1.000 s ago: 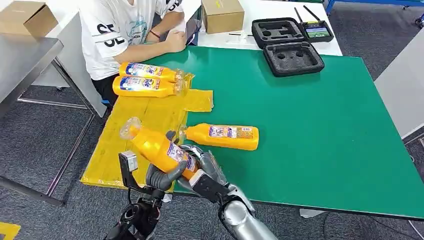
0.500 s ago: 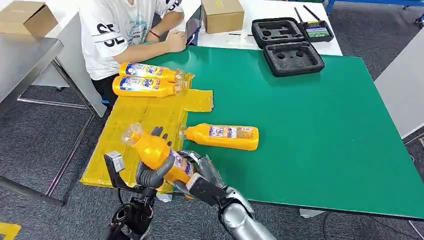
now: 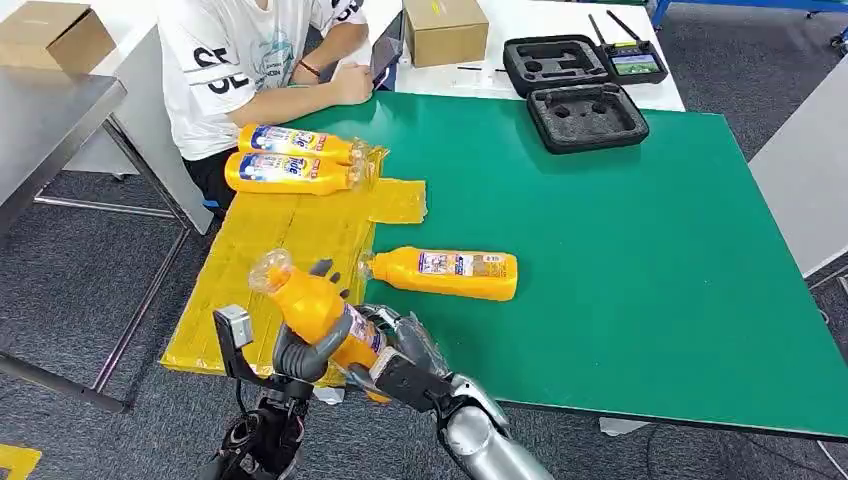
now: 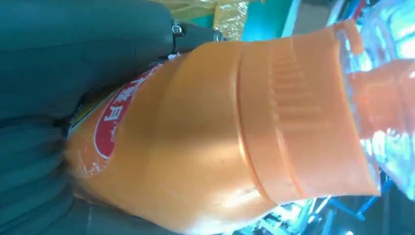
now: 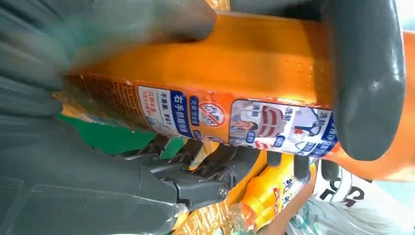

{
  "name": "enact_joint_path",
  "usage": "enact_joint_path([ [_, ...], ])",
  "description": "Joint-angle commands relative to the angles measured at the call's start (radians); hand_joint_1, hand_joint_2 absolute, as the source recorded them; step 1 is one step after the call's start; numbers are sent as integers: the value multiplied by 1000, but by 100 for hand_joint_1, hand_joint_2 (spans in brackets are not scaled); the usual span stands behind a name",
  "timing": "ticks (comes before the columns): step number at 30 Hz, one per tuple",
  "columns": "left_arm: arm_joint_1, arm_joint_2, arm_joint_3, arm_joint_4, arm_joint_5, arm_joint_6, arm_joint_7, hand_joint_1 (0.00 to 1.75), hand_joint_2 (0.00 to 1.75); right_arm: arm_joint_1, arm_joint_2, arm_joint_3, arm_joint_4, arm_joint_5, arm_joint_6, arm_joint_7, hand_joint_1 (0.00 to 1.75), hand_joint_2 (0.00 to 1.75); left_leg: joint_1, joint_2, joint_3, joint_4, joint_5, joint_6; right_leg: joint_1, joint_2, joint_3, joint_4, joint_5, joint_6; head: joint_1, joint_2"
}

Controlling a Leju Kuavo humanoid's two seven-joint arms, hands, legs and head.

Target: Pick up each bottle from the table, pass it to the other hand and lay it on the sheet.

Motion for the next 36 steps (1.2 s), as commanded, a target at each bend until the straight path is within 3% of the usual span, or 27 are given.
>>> enact_joint_path([
  [1, -57, 36, -129, 8, -62, -27, 21, 175, 175, -39, -4, 58, 69, -10, -2, 5, 175, 175, 0, -1, 2, 0, -1, 1, 1, -1, 3, 0, -1, -1, 0, 0],
  [5, -70, 38, -113, 11, -75, -19, 13, 175, 175, -43, -4, 60, 62, -12, -14, 9, 175, 175, 1, 0, 7, 2, -4, 1, 2, -1, 8, 0, -4, -3, 0, 0],
  [9, -80, 30, -83, 17, -71, -4, 5, 175, 175, -44, -4, 59, 60, -19, -23, 6, 175, 175, 0, -1, 2, 0, -1, 1, 1, -1, 3, 0, -1, -1, 0, 0],
  [12, -79, 26, -52, -1, -57, 9, -4, 175, 175, -26, -3, 46, 28, -32, -46, -1, 0, 175, 0, 0, 2, 0, -1, 0, 1, -1, 3, 0, -1, -1, 0, 0],
  [18, -82, 27, -32, -18, -52, 20, -12, 175, 175, -13, -2, 33, 6, -48, -60, -6, 0, 175, 1, -1, 3, 0, -2, 1, 1, -1, 4, 0, -2, -2, 0, 0],
  [19, -82, 27, -32, -18, -52, 20, -12, 175, 175, -13, -2, 33, 6, -48, -60, -6, 0, 0, 2, 0, 8, 2, -5, 1, 2, -1, 10, 0, -5, -3, 0, 0],
  [22, -96, 31, 22, -50, -118, 152, -61, 175, 175, 25, -8, -9, -92, -121, -115, -81, 0, 0, 1, -1, 5, 1, -3, 1, 1, -2, 6, 0, -3, -2, 0, 0],
  [25, -110, 36, 109, -81, -251, 336, -110, 175, 175, 87, -30, -40, -316, -222, -188, -163, 0, 0, 1, -2, 2, 1, -2, 1, 1, -2, 3, 1, -2, -2, 0, 0],
  [28, -134, 40, 162, -73, -399, 470, -153, 175, 175, 96, -61, -21, -500, -287, -282, -181, 0, 0, 1, -1, 1, 2, -2, 0, 1, -2, 2, 2, -2, -2, 0, 0],
  [35, -172, 62, 172, -49, -532, 568, -127, 175, 175, 90, -99, 45, -625, -361, -398, -181, 0, 0, 0, -1, 2, 0, -1, 1, 1, -1, 3, 0, -1, -1, 0, 0],
  [36, -183, 73, 167, -37, -560, 582, -118, 175, 175, 88, -109, 63, -638, -370, -421, -181, 0, 0, 1, 0, 7, 2, -5, 1, 2, -2, 9, 0, -4, -3, 0, 0],
])
